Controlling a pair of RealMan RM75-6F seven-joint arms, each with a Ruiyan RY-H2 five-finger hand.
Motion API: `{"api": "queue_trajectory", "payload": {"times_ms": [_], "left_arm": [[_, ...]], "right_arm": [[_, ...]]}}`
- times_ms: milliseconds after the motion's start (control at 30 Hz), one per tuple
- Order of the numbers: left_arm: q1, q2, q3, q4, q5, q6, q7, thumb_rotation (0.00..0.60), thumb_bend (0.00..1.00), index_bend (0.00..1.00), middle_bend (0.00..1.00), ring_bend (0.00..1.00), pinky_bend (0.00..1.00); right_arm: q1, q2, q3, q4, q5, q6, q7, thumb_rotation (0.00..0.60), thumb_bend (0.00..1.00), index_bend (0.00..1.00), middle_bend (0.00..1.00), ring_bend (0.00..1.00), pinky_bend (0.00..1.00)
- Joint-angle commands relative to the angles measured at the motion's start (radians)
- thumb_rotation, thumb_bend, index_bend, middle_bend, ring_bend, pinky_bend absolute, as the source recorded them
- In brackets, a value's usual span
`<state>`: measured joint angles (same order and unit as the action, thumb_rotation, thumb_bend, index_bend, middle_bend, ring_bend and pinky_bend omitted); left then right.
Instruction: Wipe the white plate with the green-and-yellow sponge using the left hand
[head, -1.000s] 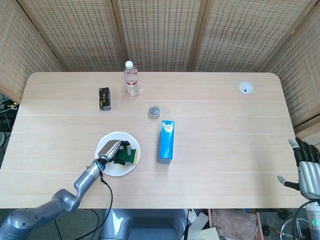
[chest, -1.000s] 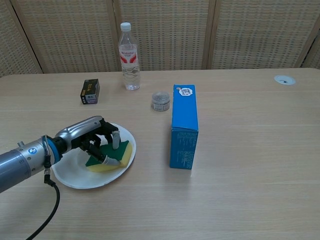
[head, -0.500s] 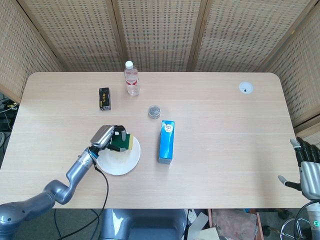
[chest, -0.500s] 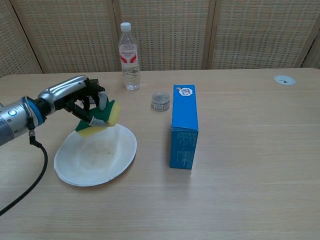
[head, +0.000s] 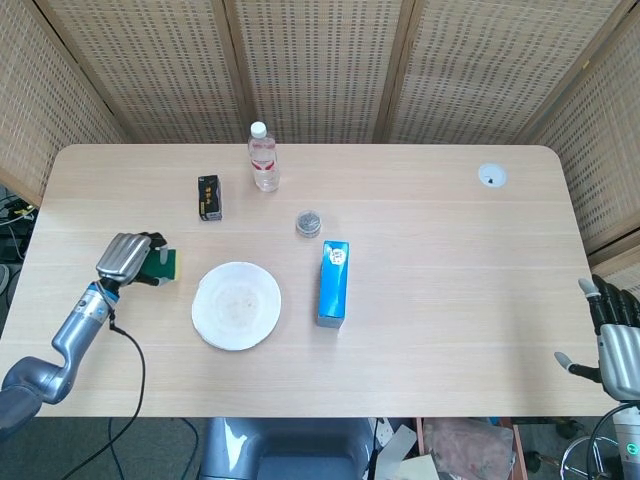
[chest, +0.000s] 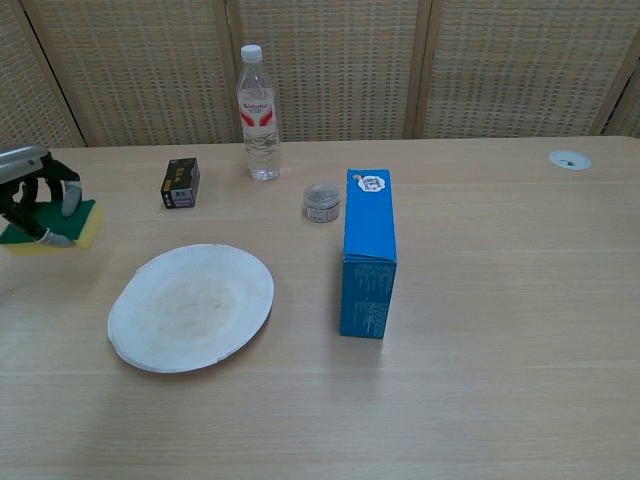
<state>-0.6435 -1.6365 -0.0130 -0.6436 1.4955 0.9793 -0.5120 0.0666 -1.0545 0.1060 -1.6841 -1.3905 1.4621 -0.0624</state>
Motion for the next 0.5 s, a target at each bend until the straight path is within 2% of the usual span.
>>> {"api": "queue_trajectory", "payload": {"times_ms": [33,100,167,233,267,400,500], "left_arm": [[0.032,-0.014,0.033,0.068,0.008,-0.020,0.032,0.600,0.15,0.57,0.43,0.45,0.46],[0.041,-0.023,0.041,0.090,0.004,-0.045,0.030,0.600,0.11,0.45,0.35,0.38,0.39],[0.043,-0.025,0.046,0.100,0.002,-0.071,0.029,0.600,0.02,0.23,0.20,0.22,0.27],[0.042,-0.021,0.052,0.096,0.001,-0.100,0.029,0.600,0.00,0.06,0.07,0.08,0.18],[0.040,-0.015,0.054,0.087,0.001,-0.115,0.028,0.600,0.00,0.02,0.02,0.03,0.14],[0.039,0.034,0.049,0.006,-0.006,-0.126,0.044,0.600,0.00,0.00,0.00,0.00,0.04],[0.061,0.085,0.026,-0.073,-0.024,-0.069,0.101,0.600,0.00,0.00,0.00,0.00,0.00]], "right_arm": [[0.000,0.000,-0.001,-0.001,-0.001,0.001,-0.001,0.600,0.00,0.00,0.00,0.00,0.00],[-0.001,0.000,-0.001,-0.002,-0.003,0.002,-0.002,0.600,0.00,0.00,0.00,0.00,0.00],[-0.001,0.000,-0.002,-0.002,-0.004,0.002,-0.003,0.600,0.00,0.00,0.00,0.00,0.00],[-0.001,0.000,-0.002,-0.003,-0.005,0.003,-0.004,0.600,0.00,0.00,0.00,0.00,0.00],[-0.001,0.000,-0.002,-0.004,-0.006,0.003,-0.004,0.600,0.00,0.00,0.00,0.00,0.00],[-0.002,0.001,-0.004,-0.007,-0.013,0.007,-0.004,0.600,0.00,0.00,0.00,0.00,0.00],[-0.004,0.003,-0.005,-0.008,-0.018,0.012,-0.001,0.600,0.00,0.00,0.00,0.00,0.00]]}}
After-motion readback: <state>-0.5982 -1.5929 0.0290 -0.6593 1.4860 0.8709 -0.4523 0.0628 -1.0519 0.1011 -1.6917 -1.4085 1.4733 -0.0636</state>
